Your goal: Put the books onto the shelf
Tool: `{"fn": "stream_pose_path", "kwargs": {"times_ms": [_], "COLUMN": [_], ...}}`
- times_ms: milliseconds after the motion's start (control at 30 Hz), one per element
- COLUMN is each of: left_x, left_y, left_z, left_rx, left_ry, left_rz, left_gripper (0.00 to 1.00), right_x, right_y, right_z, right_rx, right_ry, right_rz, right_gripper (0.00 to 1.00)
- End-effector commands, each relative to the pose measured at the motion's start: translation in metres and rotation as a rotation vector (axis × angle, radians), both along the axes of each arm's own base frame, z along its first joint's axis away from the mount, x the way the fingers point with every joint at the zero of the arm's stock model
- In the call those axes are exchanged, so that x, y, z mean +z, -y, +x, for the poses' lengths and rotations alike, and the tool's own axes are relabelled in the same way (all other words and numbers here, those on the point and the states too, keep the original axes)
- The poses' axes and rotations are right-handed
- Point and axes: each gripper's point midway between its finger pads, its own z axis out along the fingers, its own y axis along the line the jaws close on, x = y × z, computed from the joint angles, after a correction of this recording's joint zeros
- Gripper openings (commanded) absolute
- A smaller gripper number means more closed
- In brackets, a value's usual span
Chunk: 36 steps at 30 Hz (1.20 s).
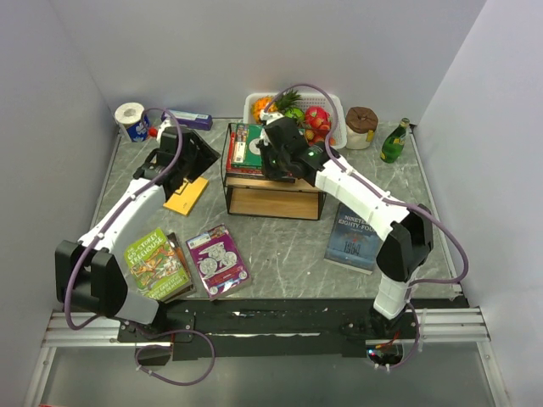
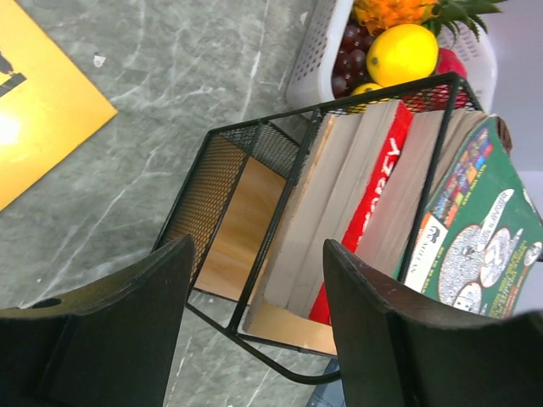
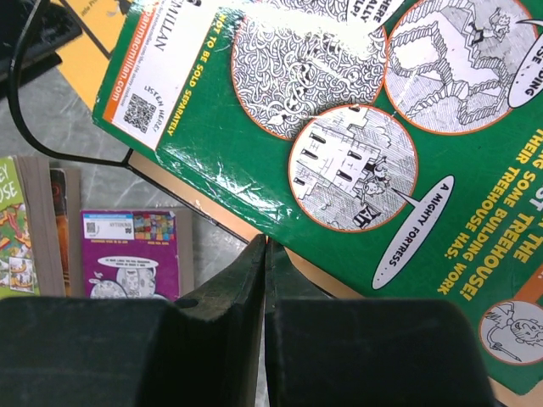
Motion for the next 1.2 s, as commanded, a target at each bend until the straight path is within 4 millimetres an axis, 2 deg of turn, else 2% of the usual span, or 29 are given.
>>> {"fn": "stream_pose_path", "kwargs": {"times_ms": [0,100,233,367,467,633,1000,1167], "left_x": [0.024,0.025,0.025,0.021,0.019,0.012,0.004,-0.003], "left_y": [0.003,-0.004,-0.011,-0.008,-0.002,0.009,0.010,0.011], "left_z": [0.013,0.016,0.020,0.024,0.027,0.030,0.029,0.031], "left_rx": [-0.022,-0.013,-0.005,-0.014,-0.031,-0.069,-0.072,-0.075], "left_ry": [0.082,0.082,0.084,0.078,0.075,0.063,0.046,0.030], "left_rz": [-0.025,-0.028,-0.036,-0.057,-0.083,-0.127,-0.126,-0.128], "left_gripper": [0.68,0.68,0.68,0.68,0.68,0.67,0.66,0.66], "right_x": [0.029,0.052,0.086,0.094,0.081,0.052,0.043,0.030], "right_y": [-0.002,0.006,0.041,0.080,0.097,0.111,0.127,0.130], "right_z": [0.006,-0.009,-0.026,-0.017,-0.010,0.001,0.015,0.020], "right_rx": [0.000,0.001,-0.067,-0.187,-0.235,-0.286,-0.344,-0.350], "right_ry": [0.062,0.109,0.190,0.245,0.215,0.168,0.165,0.138], "right_rz": [0.022,0.058,0.065,-0.054,-0.118,-0.188,-0.221,-0.233], "right_gripper": [0.08,0.08,0.08,0.06,0.06,0.05,0.05,0.05]}}
